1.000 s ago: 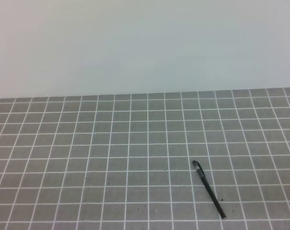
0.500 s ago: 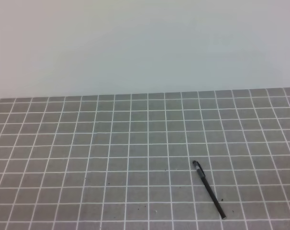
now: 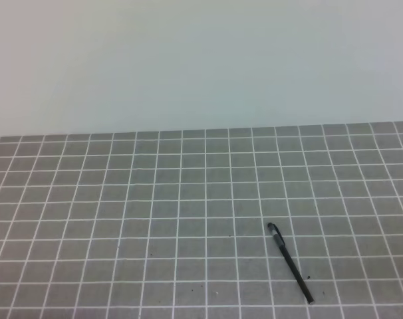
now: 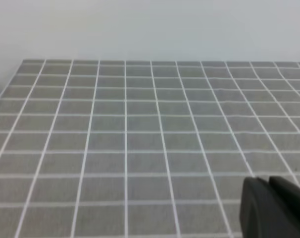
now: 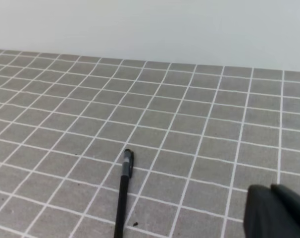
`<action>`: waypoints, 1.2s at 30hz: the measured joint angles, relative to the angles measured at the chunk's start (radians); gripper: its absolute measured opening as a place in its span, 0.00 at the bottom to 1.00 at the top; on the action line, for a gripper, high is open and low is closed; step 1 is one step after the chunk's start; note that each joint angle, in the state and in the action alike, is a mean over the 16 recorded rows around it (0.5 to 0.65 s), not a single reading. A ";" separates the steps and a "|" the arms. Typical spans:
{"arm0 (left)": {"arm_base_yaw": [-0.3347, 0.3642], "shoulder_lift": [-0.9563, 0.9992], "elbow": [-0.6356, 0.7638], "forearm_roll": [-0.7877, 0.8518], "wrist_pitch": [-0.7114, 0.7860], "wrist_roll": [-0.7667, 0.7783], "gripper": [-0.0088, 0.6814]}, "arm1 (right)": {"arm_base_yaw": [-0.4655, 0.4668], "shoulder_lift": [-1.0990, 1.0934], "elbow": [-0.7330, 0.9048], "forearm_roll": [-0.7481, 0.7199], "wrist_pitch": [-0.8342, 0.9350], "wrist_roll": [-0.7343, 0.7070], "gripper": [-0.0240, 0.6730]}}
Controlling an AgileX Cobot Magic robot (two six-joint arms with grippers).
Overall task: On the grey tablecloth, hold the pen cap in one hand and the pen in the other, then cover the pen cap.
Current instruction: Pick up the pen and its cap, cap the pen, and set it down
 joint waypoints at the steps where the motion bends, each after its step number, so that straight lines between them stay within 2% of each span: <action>1: 0.004 -0.001 0.003 -0.004 0.004 0.003 0.01 | 0.000 0.000 0.000 0.001 0.000 0.000 0.05; 28: 0.017 -0.002 0.009 -0.042 0.016 0.040 0.01 | -0.004 -0.025 0.003 0.006 0.002 -0.001 0.05; 36: 0.017 -0.002 0.009 -0.042 0.014 0.049 0.01 | -0.116 -0.162 0.039 0.037 0.082 -0.013 0.05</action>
